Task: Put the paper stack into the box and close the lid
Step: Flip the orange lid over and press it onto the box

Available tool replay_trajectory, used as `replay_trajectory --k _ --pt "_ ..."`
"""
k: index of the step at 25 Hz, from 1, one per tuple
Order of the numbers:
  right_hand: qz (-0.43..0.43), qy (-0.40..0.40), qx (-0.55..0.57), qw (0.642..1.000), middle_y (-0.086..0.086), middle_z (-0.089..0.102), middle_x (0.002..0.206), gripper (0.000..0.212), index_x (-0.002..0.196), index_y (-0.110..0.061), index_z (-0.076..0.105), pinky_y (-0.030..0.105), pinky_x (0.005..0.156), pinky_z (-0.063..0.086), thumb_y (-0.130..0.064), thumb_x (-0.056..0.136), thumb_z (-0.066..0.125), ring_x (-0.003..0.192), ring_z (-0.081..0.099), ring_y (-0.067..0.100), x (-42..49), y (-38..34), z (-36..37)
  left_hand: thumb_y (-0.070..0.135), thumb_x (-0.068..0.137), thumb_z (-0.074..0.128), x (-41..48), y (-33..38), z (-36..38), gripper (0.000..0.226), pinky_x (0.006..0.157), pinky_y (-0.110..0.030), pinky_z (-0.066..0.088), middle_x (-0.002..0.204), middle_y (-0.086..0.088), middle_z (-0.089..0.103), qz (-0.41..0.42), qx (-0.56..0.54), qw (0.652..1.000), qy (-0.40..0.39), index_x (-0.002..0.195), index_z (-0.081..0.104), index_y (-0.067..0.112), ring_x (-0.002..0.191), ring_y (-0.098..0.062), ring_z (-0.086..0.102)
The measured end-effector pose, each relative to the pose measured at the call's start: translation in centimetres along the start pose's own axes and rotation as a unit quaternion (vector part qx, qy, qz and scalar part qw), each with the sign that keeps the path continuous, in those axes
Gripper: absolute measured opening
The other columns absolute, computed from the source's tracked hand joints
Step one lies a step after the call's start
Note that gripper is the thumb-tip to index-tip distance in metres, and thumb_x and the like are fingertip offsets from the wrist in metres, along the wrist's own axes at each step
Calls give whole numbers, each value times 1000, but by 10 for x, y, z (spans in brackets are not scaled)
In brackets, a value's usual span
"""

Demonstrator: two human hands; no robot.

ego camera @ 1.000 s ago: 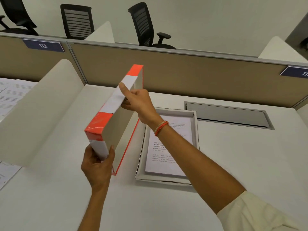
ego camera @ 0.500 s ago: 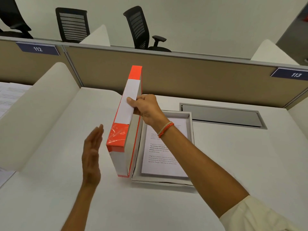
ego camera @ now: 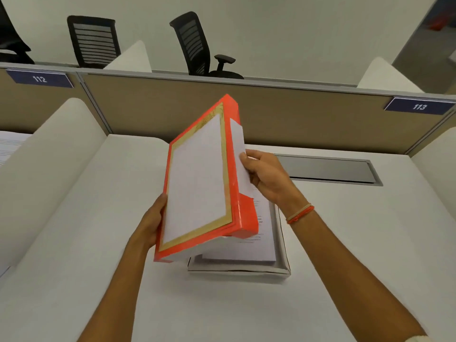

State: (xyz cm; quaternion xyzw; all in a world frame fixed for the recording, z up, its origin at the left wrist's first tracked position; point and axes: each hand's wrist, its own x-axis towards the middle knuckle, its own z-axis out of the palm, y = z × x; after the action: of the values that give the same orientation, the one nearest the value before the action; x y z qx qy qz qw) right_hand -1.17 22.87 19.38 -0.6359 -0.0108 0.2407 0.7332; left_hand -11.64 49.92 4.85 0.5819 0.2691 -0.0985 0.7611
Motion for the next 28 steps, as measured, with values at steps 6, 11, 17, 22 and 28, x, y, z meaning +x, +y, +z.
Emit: replay_trajectory --k 6,11,17,22,28 --pt "-2 110 -296 949 -4 57 137 67 152 -36 23 45 97 54 -69 94 28 113 64 22 -21 49 -67 65 93 35 -1 -8 53 62 104 -53 48 151 5 47 120 209 970 33 150 25 44 127 -25 57" --pt "40 151 -361 920 14 50 132 63 154 -38 13 53 101 50 -63 97 23 117 56 34 -20 100 -99 58 98 24 -3 -25 80 65 103 -49 47 153 -4 43 126 353 923 85 156 6 36 128 -32 54" --pt "35 169 -369 913 14 49 132 58 154 -34 17 43 97 49 -55 100 24 116 54 28 -19 143 -115 54 100 26 2 -47 84 62 103 -52 49 147 -10 46 133 383 908 104 156 7 35 125 -30 55" --pt "36 171 -362 915 12 49 131 57 154 -34 19 40 94 48 -53 101 25 112 55 26 -17 164 -121 52 101 26 5 -52 87 60 94 -46 49 139 -14 47 143 416 889 132 155 7 38 117 -30 56" --pt "21 187 -369 910 12 53 119 54 153 -33 22 34 86 53 -51 102 25 98 57 20 -14 180 -120 49 101 28 5 -55 87 61 101 -52 47 144 -15 43 138 460 866 141 156 6 34 124 -34 53"
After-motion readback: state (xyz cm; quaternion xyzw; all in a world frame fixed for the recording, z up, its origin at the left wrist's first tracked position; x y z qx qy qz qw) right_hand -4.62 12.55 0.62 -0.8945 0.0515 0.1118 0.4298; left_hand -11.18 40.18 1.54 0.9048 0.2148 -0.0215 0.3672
